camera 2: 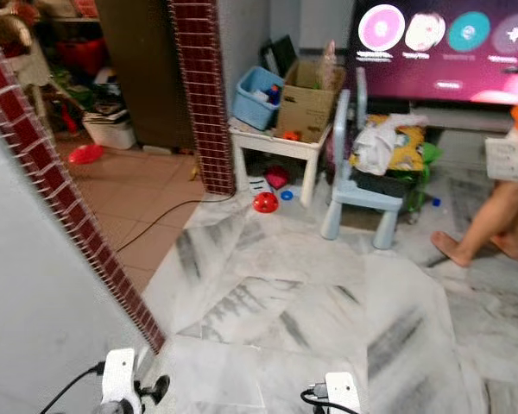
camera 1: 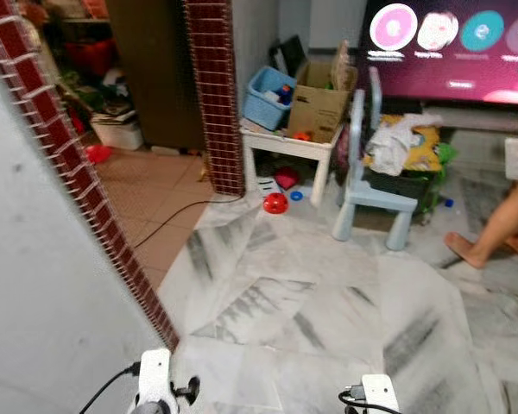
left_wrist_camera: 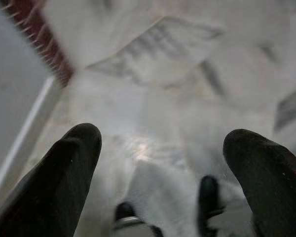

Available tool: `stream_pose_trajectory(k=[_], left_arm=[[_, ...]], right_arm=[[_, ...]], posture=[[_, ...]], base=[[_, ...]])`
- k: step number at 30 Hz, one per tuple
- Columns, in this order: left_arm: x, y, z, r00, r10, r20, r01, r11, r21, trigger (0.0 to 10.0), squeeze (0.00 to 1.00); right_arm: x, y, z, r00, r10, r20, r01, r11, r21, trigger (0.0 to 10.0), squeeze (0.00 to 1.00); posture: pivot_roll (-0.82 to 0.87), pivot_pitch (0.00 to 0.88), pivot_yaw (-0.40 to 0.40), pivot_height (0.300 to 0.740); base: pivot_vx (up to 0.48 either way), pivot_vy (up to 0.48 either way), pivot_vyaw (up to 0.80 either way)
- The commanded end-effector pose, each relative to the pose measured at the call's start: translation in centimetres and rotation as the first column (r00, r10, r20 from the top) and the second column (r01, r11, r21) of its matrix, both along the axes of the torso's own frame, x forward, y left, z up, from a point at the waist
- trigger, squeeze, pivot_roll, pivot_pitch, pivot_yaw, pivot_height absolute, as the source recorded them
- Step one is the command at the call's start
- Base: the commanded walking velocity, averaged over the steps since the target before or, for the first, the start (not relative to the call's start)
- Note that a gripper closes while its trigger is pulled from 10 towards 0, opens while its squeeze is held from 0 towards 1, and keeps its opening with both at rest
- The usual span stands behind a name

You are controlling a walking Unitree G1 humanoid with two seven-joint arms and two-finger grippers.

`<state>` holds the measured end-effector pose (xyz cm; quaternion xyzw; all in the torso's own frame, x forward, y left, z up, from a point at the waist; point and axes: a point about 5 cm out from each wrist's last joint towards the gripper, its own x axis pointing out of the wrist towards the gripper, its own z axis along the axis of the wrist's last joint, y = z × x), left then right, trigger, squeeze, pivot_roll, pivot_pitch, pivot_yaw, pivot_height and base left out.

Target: Hang keys on a hook

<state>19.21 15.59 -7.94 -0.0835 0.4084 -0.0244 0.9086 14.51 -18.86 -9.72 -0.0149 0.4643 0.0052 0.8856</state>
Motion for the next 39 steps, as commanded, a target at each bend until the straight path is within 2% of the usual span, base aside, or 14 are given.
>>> stream_pose_trajectory(k=[1,19,39], left_arm=[[-0.1,1.9,0.1,1.0,0.027,0.003,-0.027,0.999,0.039,10.0,0.0],[-1.1,2.2,-0.4,1.0,0.01,-0.029,-0.008,0.998,0.055,10.0,0.0],[-1.2,2.2,-0.4,0.999,0.012,-0.033,-0.01,0.998,0.056,10.0,0.0]], right_arm=[[0.9,1.2,0.2,0.999,0.015,0.029,-0.016,1.0,0.024,10.0,0.0],[0.7,1.3,0.1,1.0,-0.001,0.023,0.0,0.999,0.035,10.0,0.0],[0.6,1.3,0.1,1.0,-0.012,0.024,0.011,0.999,0.04,10.0,0.0]], posture=[[-0.03,0.0,0.036,0.721],[-0.04,0.0,0.047,0.721],[-0.03,0.0,0.048,0.721]], base=[[0.296,0.0,0.0],[0.294,0.0,0.0],[0.295,0.0,0.0]])
